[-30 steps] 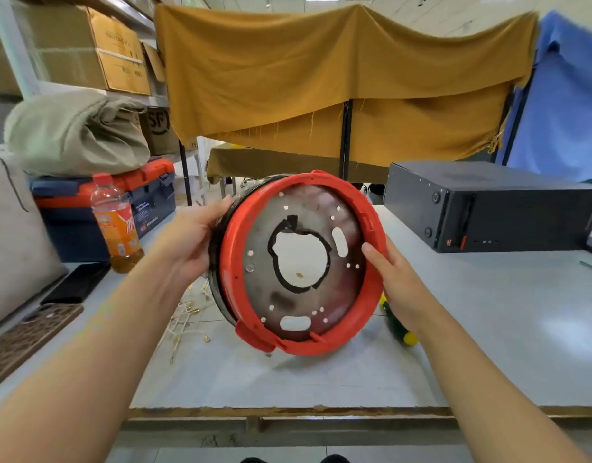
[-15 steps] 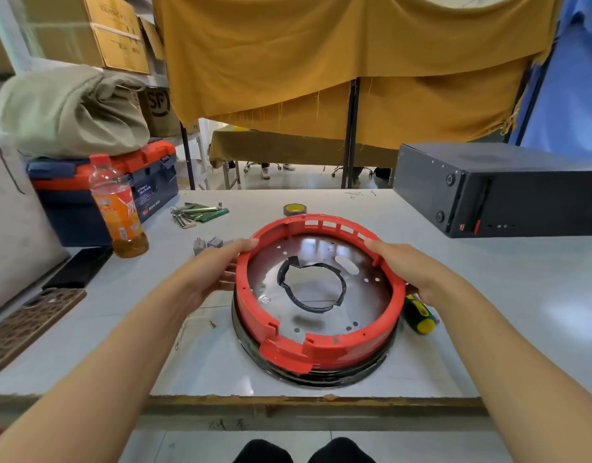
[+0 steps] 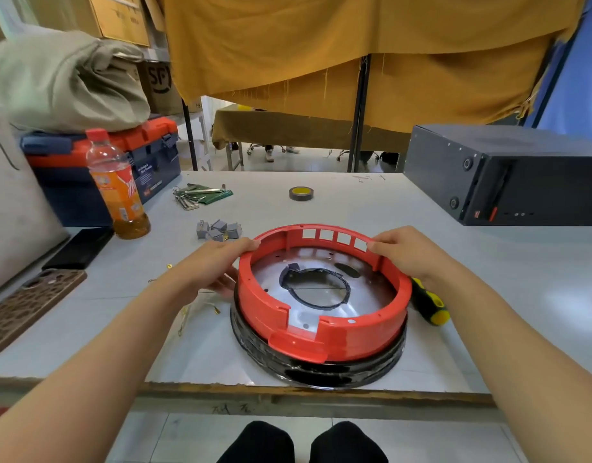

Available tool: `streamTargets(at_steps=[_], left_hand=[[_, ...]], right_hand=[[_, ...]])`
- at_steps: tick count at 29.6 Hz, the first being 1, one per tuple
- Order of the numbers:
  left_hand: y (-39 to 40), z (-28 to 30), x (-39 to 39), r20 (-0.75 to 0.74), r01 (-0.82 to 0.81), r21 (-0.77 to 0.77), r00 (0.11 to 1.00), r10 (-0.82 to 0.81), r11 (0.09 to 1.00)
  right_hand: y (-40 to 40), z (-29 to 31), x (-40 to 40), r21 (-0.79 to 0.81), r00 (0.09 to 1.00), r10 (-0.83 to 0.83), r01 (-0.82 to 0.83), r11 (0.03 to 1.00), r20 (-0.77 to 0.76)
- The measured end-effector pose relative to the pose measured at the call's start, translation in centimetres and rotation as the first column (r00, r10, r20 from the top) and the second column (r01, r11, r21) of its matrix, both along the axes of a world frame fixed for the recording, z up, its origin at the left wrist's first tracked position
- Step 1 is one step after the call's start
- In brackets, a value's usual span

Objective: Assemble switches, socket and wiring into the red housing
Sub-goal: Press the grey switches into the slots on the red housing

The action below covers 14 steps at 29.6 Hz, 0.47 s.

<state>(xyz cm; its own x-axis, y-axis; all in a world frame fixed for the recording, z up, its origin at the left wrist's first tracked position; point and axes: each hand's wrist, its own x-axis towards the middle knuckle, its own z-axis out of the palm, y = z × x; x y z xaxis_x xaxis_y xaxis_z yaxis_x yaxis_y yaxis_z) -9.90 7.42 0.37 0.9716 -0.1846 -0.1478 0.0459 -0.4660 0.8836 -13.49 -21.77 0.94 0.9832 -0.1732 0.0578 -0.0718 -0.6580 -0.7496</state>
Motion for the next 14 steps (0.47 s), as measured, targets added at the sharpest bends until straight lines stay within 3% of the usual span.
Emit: streamTargets(at_steps=[8, 14], left_hand=[[1.3, 0.2, 0.3, -0.021, 0.139, 0.191, 0.99, -0.137, 0.972], [1.3, -0.2, 0.7, 0.093, 0.187, 0.063, 0.977, -0.193, 0.98]], right_hand=[[1.0, 0.0, 1.7, -0.28, 0.998, 0.068, -0.061, 0.958, 0.015], [1.0, -0.1, 1.7, -0.334, 0.996, 0.087, -0.072, 0.94, 0.033]])
